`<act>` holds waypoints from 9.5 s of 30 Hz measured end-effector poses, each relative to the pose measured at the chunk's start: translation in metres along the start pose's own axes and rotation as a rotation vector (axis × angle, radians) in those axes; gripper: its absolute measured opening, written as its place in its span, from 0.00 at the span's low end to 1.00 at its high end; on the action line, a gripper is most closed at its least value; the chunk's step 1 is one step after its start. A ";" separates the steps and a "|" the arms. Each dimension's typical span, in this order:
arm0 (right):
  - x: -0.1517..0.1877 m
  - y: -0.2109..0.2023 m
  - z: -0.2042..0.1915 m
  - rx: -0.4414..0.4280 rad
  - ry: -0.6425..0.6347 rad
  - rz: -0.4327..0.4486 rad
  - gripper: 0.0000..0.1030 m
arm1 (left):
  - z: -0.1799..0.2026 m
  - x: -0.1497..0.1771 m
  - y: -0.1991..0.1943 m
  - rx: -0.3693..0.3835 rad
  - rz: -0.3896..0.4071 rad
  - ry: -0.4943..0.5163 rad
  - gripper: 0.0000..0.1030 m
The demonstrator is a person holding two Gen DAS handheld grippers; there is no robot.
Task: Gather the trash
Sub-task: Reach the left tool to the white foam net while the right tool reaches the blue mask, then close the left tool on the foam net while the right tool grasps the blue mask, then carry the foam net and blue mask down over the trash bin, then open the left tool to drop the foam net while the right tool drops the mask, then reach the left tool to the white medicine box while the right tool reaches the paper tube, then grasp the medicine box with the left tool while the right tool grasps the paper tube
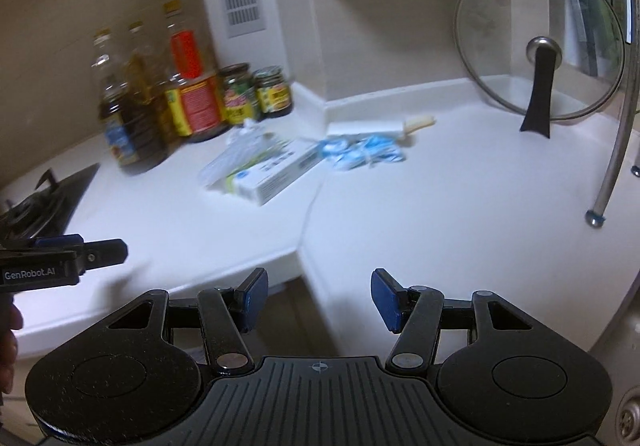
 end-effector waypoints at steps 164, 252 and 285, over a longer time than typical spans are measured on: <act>0.170 0.091 -0.041 -0.172 -0.178 -0.464 0.10 | -0.037 0.218 0.038 -0.079 -0.447 -0.227 0.06; -0.030 0.028 0.036 0.080 -0.060 0.018 0.56 | 0.025 -0.032 0.038 0.074 -0.032 0.077 0.86; -0.118 0.223 0.101 -0.128 -0.651 -0.062 0.68 | 0.064 -0.091 0.225 0.030 -0.243 0.254 0.68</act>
Point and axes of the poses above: each gripper's, at about its wrist camera, not at the fingertips, and y roughly the way its jaws point, z to its right, x to its underside, the point moved 1 cm from there along y, roughly the way its jaws point, and after that the axes turned 8 degrees about -y, right-handed, at the moved point
